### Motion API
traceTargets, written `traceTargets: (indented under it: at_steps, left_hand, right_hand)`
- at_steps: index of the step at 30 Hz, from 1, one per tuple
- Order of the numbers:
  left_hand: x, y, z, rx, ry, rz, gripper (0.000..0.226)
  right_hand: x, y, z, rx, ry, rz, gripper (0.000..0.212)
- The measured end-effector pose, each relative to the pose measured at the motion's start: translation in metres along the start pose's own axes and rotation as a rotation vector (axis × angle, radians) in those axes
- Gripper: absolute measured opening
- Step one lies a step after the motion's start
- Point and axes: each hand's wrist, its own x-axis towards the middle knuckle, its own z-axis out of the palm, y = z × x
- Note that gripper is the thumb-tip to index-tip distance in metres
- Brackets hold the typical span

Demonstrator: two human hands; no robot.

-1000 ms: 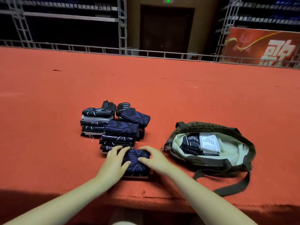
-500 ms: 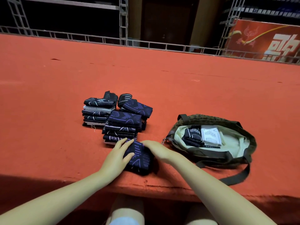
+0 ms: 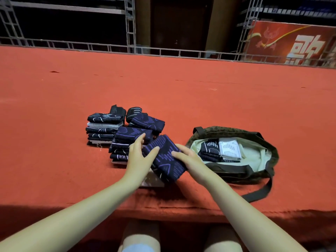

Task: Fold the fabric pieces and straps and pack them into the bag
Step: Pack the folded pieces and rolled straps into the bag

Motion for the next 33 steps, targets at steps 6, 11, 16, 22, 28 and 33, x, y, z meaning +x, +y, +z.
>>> traceTargets:
  at_steps: [6, 11, 16, 22, 28, 33]
  left_hand:
    - [0.004, 0.042, 0.061, -0.29, -0.169, -0.133, 0.055]
    - [-0.001, 0.063, 0.108, -0.116, -0.169, -0.032, 0.056]
    - [0.0, 0.067, 0.15, -0.092, -0.314, 0.029, 0.053]
    - [0.017, 0.072, 0.202, 0.198, -0.496, 0.131, 0.047]
    - [0.044, 0.06, 0.249, 0.481, -0.617, 0.254, 0.044]
    - [0.047, 0.026, 0.27, 0.73, -0.702, 0.356, 0.038]
  right_hand:
    - [-0.012, -0.014, -0.034, -0.014, 0.245, -0.147, 0.032]
    - [-0.023, -0.005, -0.053, -0.278, 0.33, -0.217, 0.041]
    - [-0.043, 0.003, -0.098, -0.142, 0.455, -0.207, 0.045]
    - [-0.061, 0.008, -0.169, -0.101, 0.611, -0.106, 0.043]
    - [-0.047, 0.019, -0.235, -0.058, 0.727, 0.141, 0.029]
    - [-0.011, 0.022, -0.265, -0.218, 0.687, 0.173, 0.027]
